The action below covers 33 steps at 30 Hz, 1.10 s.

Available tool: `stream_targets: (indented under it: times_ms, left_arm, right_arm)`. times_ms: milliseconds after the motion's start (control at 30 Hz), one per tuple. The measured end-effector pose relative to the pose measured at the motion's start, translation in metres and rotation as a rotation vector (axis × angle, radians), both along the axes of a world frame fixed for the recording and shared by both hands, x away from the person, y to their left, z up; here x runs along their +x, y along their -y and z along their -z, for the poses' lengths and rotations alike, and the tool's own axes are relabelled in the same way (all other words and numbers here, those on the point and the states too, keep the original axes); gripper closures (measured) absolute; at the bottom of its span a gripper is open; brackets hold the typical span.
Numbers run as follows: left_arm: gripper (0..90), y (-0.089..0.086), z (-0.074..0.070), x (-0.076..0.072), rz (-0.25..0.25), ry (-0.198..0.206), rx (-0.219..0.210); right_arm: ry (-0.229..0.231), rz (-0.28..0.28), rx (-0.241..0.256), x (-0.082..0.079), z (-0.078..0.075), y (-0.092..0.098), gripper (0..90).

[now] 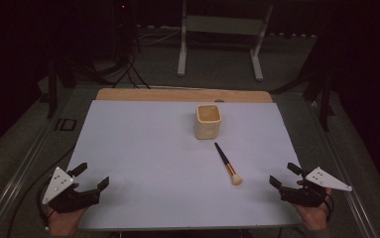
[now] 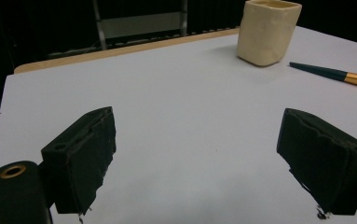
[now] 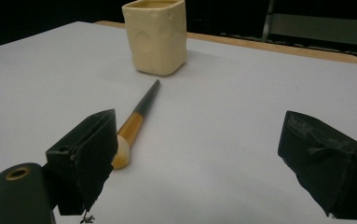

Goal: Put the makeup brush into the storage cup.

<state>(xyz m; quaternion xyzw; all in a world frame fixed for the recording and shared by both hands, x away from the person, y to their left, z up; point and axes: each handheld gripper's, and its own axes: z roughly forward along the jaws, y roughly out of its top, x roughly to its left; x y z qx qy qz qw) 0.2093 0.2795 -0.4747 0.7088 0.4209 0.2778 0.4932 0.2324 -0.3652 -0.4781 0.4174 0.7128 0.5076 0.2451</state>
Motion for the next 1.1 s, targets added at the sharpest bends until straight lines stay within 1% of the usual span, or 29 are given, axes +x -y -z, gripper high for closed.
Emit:
stream_targets:
  times_ms: [100, 200, 267, 333, 467, 533, 567, 633, 700, 767, 833, 900, 1100]
  left_arm:
    - [12.7, -0.001, 0.000, -0.001, -0.008, 0.004, -0.003]
    - [13.0, 0.000, 0.000, -0.001, -0.012, 0.010, 0.011]
    - [13.1, 0.000, 0.000, -0.001, -0.013, 0.011, 0.010]
    - [13.4, -0.001, 0.000, -0.002, -0.013, 0.011, 0.009]
    - [13.8, -0.001, 0.000, -0.002, -0.013, 0.015, 0.002]
    - [13.8, -0.001, 0.000, -0.002, -0.013, 0.014, 0.003]
    - [14.0, -0.001, 0.000, -0.002, -0.011, 0.014, 0.004]
    - [14.1, -0.001, 0.001, -0.002, -0.010, 0.012, 0.002]
    - [14.2, 0.000, 0.001, -0.001, -0.006, 0.009, 0.007]
    - [14.2, 0.001, 0.001, -0.001, -0.001, 0.010, 0.008]
    - [14.3, 0.001, 0.001, -0.001, -0.001, 0.011, 0.007]
    - [14.3, 0.000, 0.002, -0.001, -0.002, 0.011, 0.005]
    - [14.5, 0.000, 0.002, -0.001, -0.002, 0.013, 0.006]
  right_arm:
    - [-0.001, 0.003, 0.002, -0.001, -0.002, -0.001, 11.9]
    - [-0.003, 0.001, 0.004, 0.000, -0.005, -0.003, 11.9]
    - [-0.001, -0.004, 0.009, 0.001, -0.008, -0.005, 11.9]
    - [-0.001, -0.002, -0.008, 0.003, -0.010, -0.009, 12.0]
    - [0.000, -0.027, -0.020, 0.009, -0.015, -0.018, 12.0]
    - [-0.002, -0.029, -0.028, 0.012, -0.018, -0.021, 12.0]
    - [-0.005, -0.027, -0.030, 0.014, -0.019, -0.023, 12.0]
    - [-0.035, -0.012, -0.040, 0.019, -0.021, -0.026, 13.3]
    - [-0.045, -0.021, -0.040, 0.023, -0.022, -0.030, 13.3]
    - [-0.053, -0.030, -0.053, 0.028, -0.023, -0.035, 13.2]
    - [-0.051, -0.039, -0.052, 0.031, -0.026, -0.040, 13.3]
    - [-0.042, -0.034, -0.067, 0.034, -0.030, -0.045, 13.3]
    - [-0.033, -0.065, -0.071, 0.045, -0.041, -0.058, 13.3]
